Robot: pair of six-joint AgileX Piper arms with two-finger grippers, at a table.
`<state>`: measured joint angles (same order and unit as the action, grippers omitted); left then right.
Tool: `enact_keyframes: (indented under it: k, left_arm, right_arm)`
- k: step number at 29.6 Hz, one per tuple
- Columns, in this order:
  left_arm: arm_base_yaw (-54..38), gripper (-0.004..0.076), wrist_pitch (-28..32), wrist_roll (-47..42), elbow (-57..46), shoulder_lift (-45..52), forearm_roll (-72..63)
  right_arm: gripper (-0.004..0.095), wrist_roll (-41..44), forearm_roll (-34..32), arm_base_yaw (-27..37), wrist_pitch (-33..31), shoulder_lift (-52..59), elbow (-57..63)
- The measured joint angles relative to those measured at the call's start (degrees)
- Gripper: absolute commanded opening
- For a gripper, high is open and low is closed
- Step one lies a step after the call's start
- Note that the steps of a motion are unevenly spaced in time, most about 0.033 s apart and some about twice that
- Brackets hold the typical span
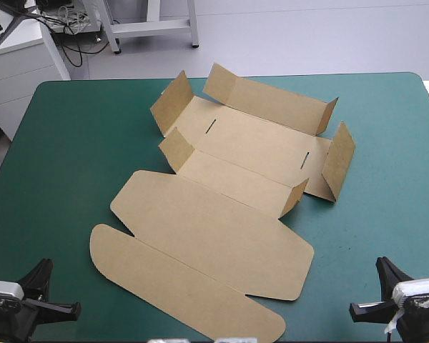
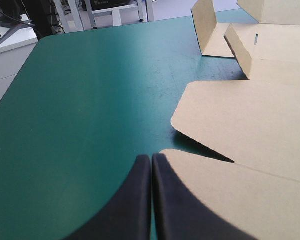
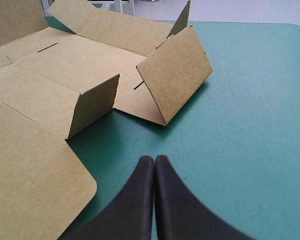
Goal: Fold the box
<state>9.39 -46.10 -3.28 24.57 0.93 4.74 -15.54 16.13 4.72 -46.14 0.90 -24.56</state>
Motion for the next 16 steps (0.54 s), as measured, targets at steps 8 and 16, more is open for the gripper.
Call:
enact_keyframes:
  k: [8,16]
  left_arm:
    - [0.0,-0.001,0.0,0.0,0.0,0.0,0.0]
    - [0.0,-0.001,0.0,0.0,0.0,0.0,0.0]
  right_arm:
    - [-0.002,0.16,0.0,0.0,0.0,0.0,0.0]
    - [-0.0011,0.16,0.0,0.0,0.0,0.0,0.0]
